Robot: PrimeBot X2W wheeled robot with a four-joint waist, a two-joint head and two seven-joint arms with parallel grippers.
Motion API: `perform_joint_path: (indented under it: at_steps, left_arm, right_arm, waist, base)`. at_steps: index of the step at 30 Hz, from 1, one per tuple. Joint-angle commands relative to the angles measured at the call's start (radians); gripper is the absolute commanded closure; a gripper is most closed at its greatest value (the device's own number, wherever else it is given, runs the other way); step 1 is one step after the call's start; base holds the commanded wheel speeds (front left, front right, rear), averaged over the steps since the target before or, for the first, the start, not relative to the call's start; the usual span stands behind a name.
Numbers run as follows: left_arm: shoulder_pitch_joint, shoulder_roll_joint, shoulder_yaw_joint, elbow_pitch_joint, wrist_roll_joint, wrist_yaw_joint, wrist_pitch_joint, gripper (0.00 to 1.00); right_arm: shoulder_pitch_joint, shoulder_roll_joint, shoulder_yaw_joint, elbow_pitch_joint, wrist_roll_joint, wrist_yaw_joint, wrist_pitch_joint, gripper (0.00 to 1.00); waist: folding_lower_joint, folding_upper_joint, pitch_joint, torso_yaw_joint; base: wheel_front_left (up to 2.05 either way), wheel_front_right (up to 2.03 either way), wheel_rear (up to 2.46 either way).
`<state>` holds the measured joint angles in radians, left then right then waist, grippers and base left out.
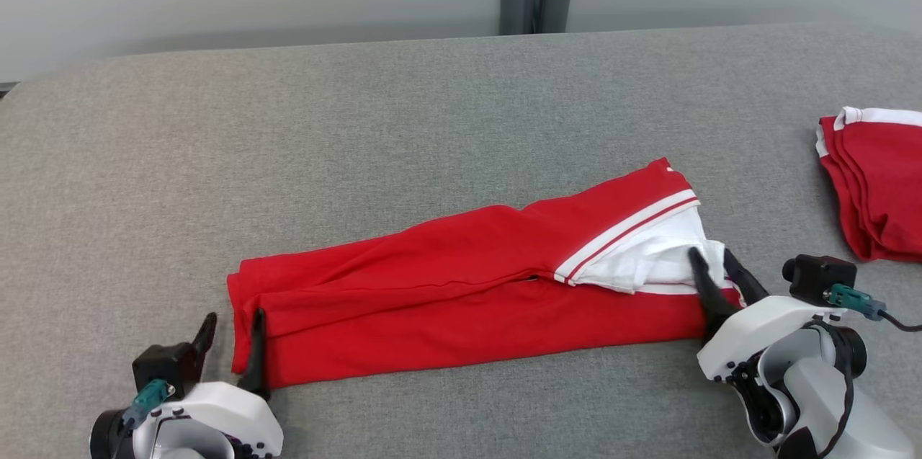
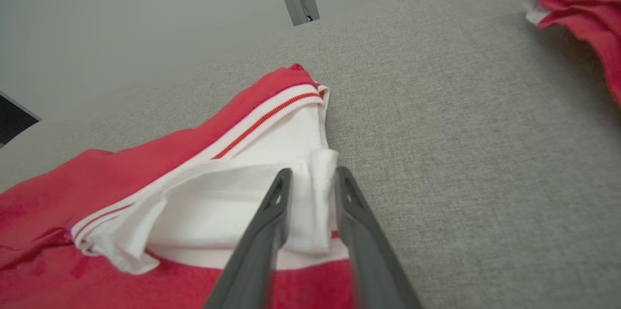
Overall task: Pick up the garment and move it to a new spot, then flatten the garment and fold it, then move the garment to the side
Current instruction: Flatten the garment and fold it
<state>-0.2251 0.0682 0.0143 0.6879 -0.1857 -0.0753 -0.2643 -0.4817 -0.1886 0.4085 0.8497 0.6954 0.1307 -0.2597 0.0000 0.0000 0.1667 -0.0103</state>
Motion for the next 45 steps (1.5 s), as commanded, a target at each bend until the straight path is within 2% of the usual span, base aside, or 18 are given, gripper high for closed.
perform_joint_path:
  at_steps: [1,9,12,15,16,18,19,28,35,37,45]
  left_arm:
    - [0.027,-0.002,0.011,-0.020,0.012,0.021,0.000,0.00]
    - [0.076,-0.011,0.012,-0.050,0.027,0.030,0.000,0.00]
    - [0.076,-0.013,0.010,-0.052,0.031,0.028,0.000,0.00]
    - [0.070,-0.014,0.005,-0.054,0.035,0.025,0.000,0.00]
    - [0.069,-0.015,0.004,-0.056,0.034,0.024,0.000,0.00]
    - [0.068,-0.014,0.004,-0.060,0.033,0.022,0.000,0.00]
    - [0.068,-0.015,0.002,-0.062,0.033,0.021,0.000,0.00]
    - [0.073,-0.016,-0.012,-0.072,0.007,0.033,0.000,0.00]
    - [0.087,-0.015,-0.023,-0.069,-0.015,0.043,0.000,0.00]
    - [0.088,-0.015,-0.036,-0.065,-0.024,0.044,0.000,0.00]
    - [0.083,-0.015,-0.106,-0.062,-0.057,0.050,0.000,0.00]
  right_arm:
    - [-0.012,-0.004,0.008,0.004,-0.001,0.000,-0.005,0.00]
    - [-0.061,-0.017,0.047,0.102,-0.078,0.000,0.009,0.00]
    - [-0.077,-0.013,0.050,0.184,-0.113,0.000,0.034,0.00]
    - [-0.073,0.025,0.065,0.233,-0.107,0.001,0.073,0.00]
    - [-0.066,0.036,0.074,0.239,-0.098,0.001,0.087,0.04]
    - [-0.050,0.058,0.088,0.237,-0.075,0.004,0.113,0.61]
    - [-0.045,0.056,0.095,0.234,-0.067,0.003,0.116,1.00]
    - [-0.097,-0.016,0.013,0.201,0.009,-0.002,0.007,1.00]
    - [-0.089,-0.014,-0.021,0.055,-0.017,0.000,-0.007,1.00]
    - [-0.060,0.012,0.015,-0.041,-0.029,0.000,-0.007,1.00]
    - [-0.013,0.066,0.233,-0.234,0.005,0.000,0.066,1.00]
  waist:
    - [0.0000,0.0000,-0.002,0.009]
    - [0.0000,0.0000,0.000,0.046]
    - [0.0000,0.0000,0.001,0.065]
    - [0.0000,0.0000,0.005,0.081]
    - [0.0000,0.0000,0.006,0.085]
    - [0.0000,0.0000,0.007,0.090]
    - [0.0000,0.0000,0.007,0.092]
    - [0.0000,0.0000,-0.001,0.090]
    - [0.0000,0.0000,-0.013,0.076]
    - [0.0000,0.0000,-0.020,0.079]
    - [0.0000,0.0000,-0.035,0.159]
  base:
    - [0.00,0.00,0.00]
    - [0.00,0.00,0.00]
    - [0.00,0.00,0.00]
    - [0.00,0.00,0.00]
    - [0.00,0.00,0.00]
    - [0.00,0.00,0.00]
    - [0.00,0.00,0.00]
    - [0.00,0.00,0.00]
    - [0.00,0.00,0.00]
    - [0.00,0.00,0.00]
    - [0.00,0.00,0.00]
